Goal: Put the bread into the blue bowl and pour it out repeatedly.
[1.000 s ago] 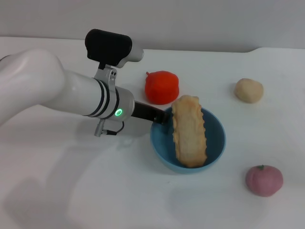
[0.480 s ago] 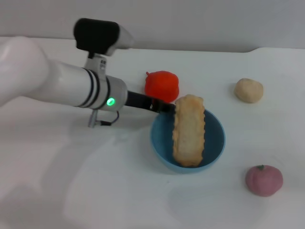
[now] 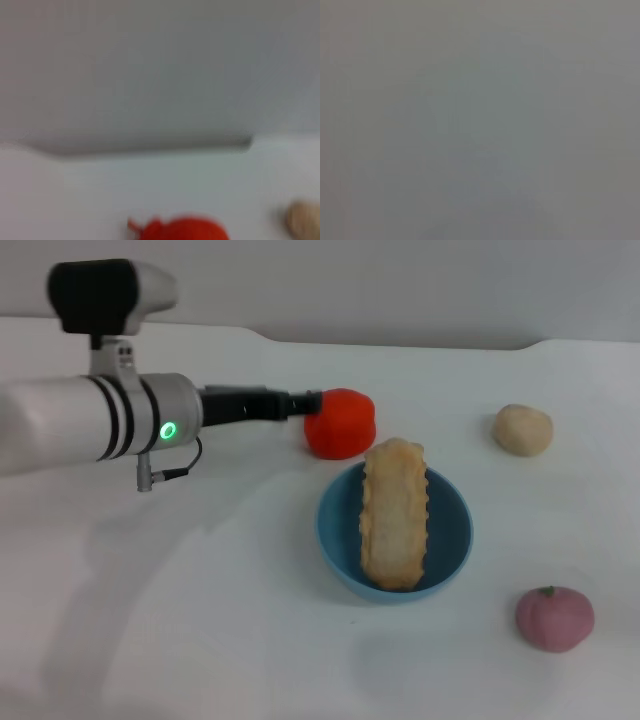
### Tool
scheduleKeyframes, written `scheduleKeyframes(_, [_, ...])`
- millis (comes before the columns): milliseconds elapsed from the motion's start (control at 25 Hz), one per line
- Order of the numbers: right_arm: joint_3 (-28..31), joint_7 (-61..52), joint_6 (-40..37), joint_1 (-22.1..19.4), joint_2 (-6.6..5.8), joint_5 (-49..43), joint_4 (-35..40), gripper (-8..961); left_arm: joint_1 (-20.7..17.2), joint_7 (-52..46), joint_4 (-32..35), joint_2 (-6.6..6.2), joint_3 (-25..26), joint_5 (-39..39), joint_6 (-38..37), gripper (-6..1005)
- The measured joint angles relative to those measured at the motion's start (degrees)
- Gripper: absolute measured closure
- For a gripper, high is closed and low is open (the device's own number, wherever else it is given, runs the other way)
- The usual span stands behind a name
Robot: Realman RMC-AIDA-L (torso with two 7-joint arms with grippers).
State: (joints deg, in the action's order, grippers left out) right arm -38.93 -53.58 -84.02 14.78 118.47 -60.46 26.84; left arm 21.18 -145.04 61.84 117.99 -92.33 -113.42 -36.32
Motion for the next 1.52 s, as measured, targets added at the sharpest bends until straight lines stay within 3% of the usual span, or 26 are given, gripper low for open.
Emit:
scheduleKeyframes(160, [3.88,-0.59,0.09,0.99,-0.08,0.00,-3.70,644,-4.94,16.22,1.28,0.13,-3.74,18.60,8.16,159])
scheduleKeyframes(360, [8.62,-4.74,1.69,1.01,-0.18,0.00,-5.95,644,-8.10,40.81,-0.25,0.12,-2.88,44.13,4.10,158])
scheduleKeyframes(520, [9.57,-6.91,3.29,0.76,-0.24,0.00,-6.43,644,-8.66,59.24,-8.64,0.23,2.57,64.48,-11.91,158])
scheduleKeyframes(680, [11.16,-14.05,5.89,0.47,-0.89,-0.01,-7.92,644,-5.94,76.13,-27.23,0.18,6.89,84.77,-35.88,159])
scheduleKeyframes(760, [12.60,-19.66,8.16,0.47,-1.44,0.00,-9.11,644,-4.94,83.78,-35.09,0.33,7.25,91.91,-43.72,159])
scheduleKeyframes(880, [13.61,-22.99,10.27,0.22,-1.99,-0.01,-10.09,644,-5.07,94.32,-42.01,0.83,6.57,99.15,-48.63,159])
scheduleKeyframes(1000, [13.62,-17.39,11.01,0.00,-1.81,-0.10,-10.30,644,-6.22,103.49,-44.62,0.98,5.18,102.92,-48.91,160])
scheduleKeyframes(1200, [15.41,10.93,10.93,0.93,0.46,-0.03,-14.01,644,-6.54,118.94,-49.97,1.09,4.46,107.00,-47.00,160])
scheduleKeyframes(1360, [21.22,32.94,9.72,3.10,0.51,0.08,-23.12,644,-6.56,125.27,-51.30,1.10,4.62,108.21,-42.92,161])
scheduleKeyframes(1520, [26.46,39.83,5.90,3.30,0.63,0.15,-28.57,644,-6.48,128.52,-52.11,1.10,4.73,111.28,-36.97,160])
